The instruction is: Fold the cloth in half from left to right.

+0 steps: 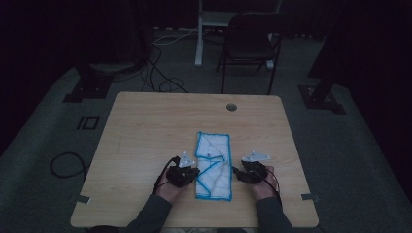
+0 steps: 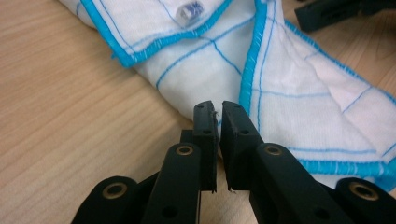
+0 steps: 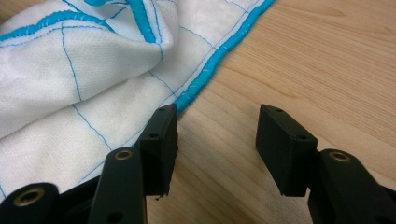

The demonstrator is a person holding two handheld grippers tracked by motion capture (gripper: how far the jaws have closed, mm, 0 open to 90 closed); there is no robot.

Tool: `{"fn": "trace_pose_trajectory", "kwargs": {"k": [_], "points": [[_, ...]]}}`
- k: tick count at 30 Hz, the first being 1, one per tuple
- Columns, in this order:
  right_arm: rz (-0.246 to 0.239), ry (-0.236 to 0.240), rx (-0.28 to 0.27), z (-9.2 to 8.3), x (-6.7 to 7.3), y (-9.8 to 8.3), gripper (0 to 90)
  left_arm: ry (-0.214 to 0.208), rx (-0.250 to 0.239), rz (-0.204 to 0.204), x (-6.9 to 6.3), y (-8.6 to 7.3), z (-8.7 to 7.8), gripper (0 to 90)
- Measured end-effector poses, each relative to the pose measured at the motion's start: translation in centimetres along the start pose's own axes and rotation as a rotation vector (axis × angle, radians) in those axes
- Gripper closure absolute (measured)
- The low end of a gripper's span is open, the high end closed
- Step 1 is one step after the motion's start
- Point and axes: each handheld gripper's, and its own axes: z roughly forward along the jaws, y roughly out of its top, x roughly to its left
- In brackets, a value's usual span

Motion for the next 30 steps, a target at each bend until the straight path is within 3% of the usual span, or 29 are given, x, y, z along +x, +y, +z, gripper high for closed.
{"fn": "trace_pose_trajectory", "kwargs": {"k": [5,10,14,18,23,30], "points": [[0.0,0.0,-0.001,0.0,0.0,0.0,48.7,-0.017,-0.011,0.016,-0.8,-0.2,-0.3,78.4],[0.001,0.0,-0.001,0.0,0.0,0.0,48.7,-0.059,-0.015,0.039,-1.9,0.0,-0.1,78.1],[0.001,0.0,-0.001,0.0,0.0,0.0,48.7,-0.045,-0.03,0.034,-1.9,0.3,0.0,77.9],[0.003,-0.003,-0.001,0.0,0.0,0.0,48.6,-0.003,-0.034,0.02,-1.2,0.9,0.4,81.6],[0.005,-0.004,-0.002,0.0,0.0,0.0,48.6,0.049,-0.009,0.041,-0.8,1.4,1.6,89.8],[0.007,-0.005,-0.002,0.0,-0.1,0.0,48.5,-0.035,0.001,0.137,-3.2,1.3,2.0,89.7]]}}
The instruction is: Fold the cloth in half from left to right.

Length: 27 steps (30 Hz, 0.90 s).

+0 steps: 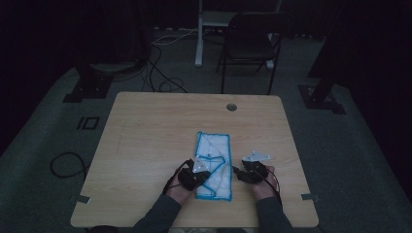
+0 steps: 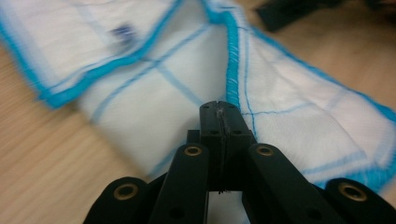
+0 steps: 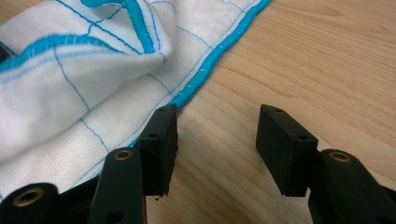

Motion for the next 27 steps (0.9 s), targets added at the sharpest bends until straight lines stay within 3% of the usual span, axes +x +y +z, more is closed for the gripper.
{"fn": "trace_pose_trajectory", "kwargs": {"k": [5,6,13,17,27], "points": [[0.0,-0.001,0.0,0.0,0.0,0.0,48.4,-0.06,-0.018,0.018,-1.3,0.3,-0.1,87.1],[0.002,-0.002,0.0,0.0,0.0,0.0,48.4,-0.07,-0.025,0.041,-1.7,0.3,-0.1,87.0],[0.008,-0.008,-0.004,-0.1,-0.2,0.0,48.3,-0.109,-0.026,0.093,-3.4,0.3,0.2,85.5],[0.022,-0.014,-0.014,-0.4,-0.4,0.0,48.5,-0.096,-0.009,0.105,-3.8,-0.1,0.3,84.6],[0.007,-0.006,-0.06,-0.9,0.0,1.0,49.1,-0.03,-0.019,0.067,-3.0,-2.5,-1.8,83.0]]}}
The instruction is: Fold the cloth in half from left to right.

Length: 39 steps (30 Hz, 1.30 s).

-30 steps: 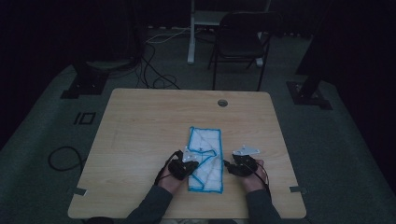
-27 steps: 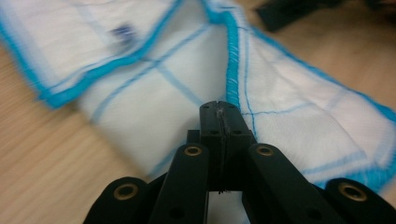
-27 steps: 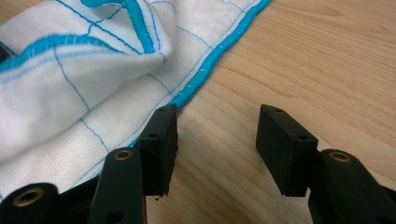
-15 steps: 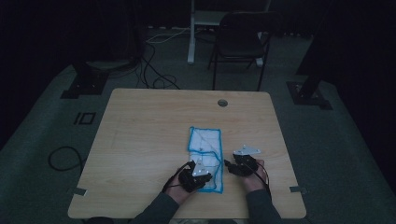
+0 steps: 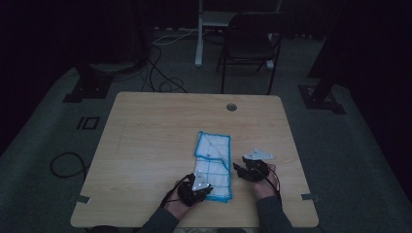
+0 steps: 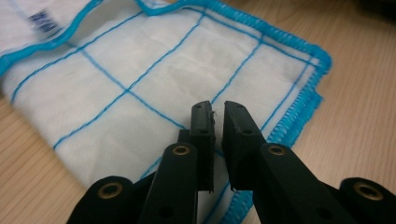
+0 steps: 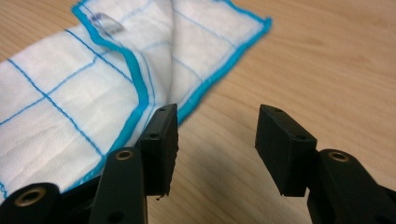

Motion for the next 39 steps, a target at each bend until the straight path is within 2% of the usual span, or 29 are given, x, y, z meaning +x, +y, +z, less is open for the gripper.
{"fn": "trace_pose_trajectory", "kwargs": {"k": [5,9,14,20,30,36,39], "points": [[-0.025,0.009,-0.021,-0.1,0.6,1.0,49.4,0.026,-0.029,-0.037,0.5,-0.7,-1.0,82.2],[-0.04,0.024,-0.032,0.1,1.1,1.8,49.5,0.059,-0.035,-0.046,0.9,-1.1,-1.8,81.3],[-0.059,0.043,-0.042,0.7,1.9,2.8,49.6,0.076,-0.046,-0.077,1.3,-1.7,-2.5,81.3],[-0.083,0.065,-0.053,1.5,2.9,3.9,49.9,0.122,-0.056,-0.111,2.3,-2.5,-3.7,80.4],[-0.122,0.104,-0.063,3.2,4.7,6.0,52.3,0.172,-0.026,-0.137,3.1,-3.6,-3.5,80.0],[-0.152,0.126,-0.063,4.6,6.1,7.0,54.2,0.165,-0.031,-0.161,3.3,-3.9,-3.3,79.9],[-0.16,0.135,-0.052,5.3,6.6,7.4,54.2,0.164,-0.035,-0.176,3.5,-4.0,-3.3,82.7]]}}
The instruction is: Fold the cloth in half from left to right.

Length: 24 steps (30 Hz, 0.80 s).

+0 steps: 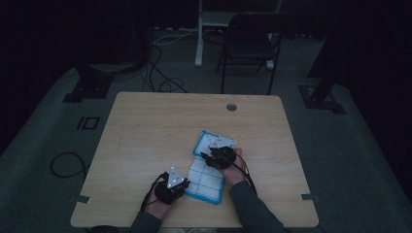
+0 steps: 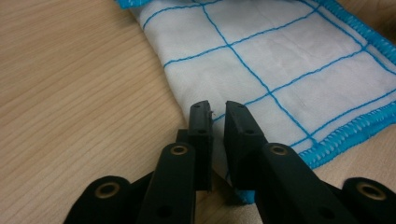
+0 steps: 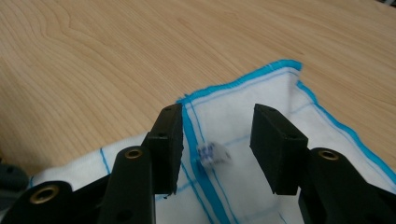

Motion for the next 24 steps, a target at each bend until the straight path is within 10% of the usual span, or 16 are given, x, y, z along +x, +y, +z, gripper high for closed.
{"fn": "trace_pose_trajectory", "kwargs": {"k": [12,24], "points": [[-0.072,-0.004,0.091,3.8,1.2,0.5,53.7,-0.012,-0.001,-0.026,0.2,-0.2,0.0,89.6],[-0.061,-0.009,0.082,3.5,0.0,0.6,83.7,-0.022,0.002,-0.065,0.3,-0.2,0.0,90.0]]}}
